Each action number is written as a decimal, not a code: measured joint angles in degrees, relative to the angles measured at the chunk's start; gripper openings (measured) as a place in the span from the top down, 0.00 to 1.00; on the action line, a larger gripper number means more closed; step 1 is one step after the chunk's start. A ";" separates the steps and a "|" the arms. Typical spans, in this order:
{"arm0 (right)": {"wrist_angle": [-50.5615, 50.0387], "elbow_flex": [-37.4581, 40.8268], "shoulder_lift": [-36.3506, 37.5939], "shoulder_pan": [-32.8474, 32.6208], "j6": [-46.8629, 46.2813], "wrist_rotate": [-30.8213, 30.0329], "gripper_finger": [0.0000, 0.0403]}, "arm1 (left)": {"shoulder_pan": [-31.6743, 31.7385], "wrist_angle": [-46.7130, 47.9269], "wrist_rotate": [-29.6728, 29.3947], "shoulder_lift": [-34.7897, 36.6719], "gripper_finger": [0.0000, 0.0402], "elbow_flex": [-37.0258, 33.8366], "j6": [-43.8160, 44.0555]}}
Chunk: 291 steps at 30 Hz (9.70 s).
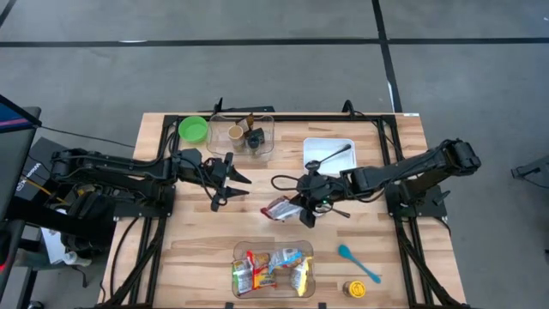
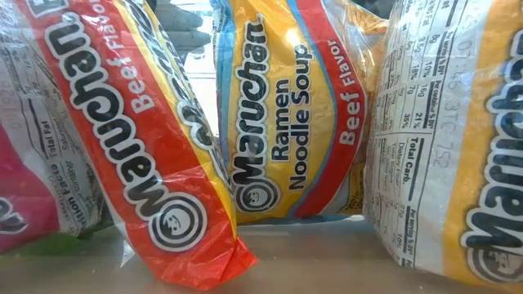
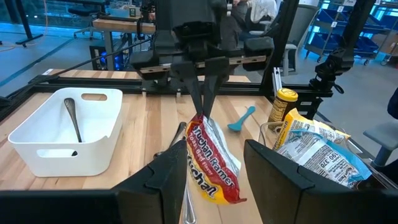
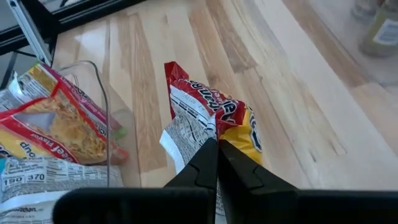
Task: Pick & Place Food Item
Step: Put the red noodle pack into the bottom transparent bin
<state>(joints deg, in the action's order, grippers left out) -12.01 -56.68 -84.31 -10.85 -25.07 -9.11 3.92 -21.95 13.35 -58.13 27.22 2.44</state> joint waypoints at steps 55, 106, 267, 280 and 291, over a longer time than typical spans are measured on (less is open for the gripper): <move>5.22 -6.06 0.02 8.72 4.12 -2.96 0.99 | -0.02 7.55 -14.19 0.00 0.62 0.02 7.04; 5.84 -6.06 0.00 8.63 4.10 -2.68 0.99 | -0.02 -2.15 -14.19 -8.46 0.81 0.00 9.01; -12.17 -0.42 11.91 4.09 5.54 -22.41 0.81 | -21.07 0.80 0.61 -34.29 1.00 19.80 14.60; -12.17 -0.42 11.91 4.11 5.54 -22.42 0.81 | -20.04 0.93 0.14 -34.29 0.95 19.78 14.04; -12.17 -0.42 11.91 4.11 5.54 -22.44 0.81 | -20.06 -1.01 -0.99 -34.29 0.71 19.71 13.90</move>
<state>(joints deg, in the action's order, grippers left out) -24.18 -57.10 -72.40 -6.74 -19.53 -31.55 -16.14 -22.96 12.36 -92.42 46.94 16.34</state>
